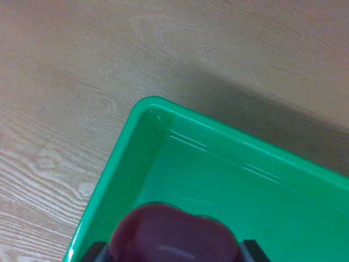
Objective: Pick fruit
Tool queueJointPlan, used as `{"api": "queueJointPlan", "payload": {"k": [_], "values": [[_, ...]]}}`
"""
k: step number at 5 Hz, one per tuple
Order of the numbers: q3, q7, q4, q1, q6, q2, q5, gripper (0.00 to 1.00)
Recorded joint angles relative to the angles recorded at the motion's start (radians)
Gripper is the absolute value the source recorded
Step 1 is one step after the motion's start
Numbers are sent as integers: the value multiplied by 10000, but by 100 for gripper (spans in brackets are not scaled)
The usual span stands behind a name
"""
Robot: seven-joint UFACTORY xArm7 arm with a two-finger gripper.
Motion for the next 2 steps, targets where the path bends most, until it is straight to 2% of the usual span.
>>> {"api": "queueJointPlan", "payload": {"k": [2], "values": [[1, 0, 31, -2, 51, -19, 2, 100]]}}
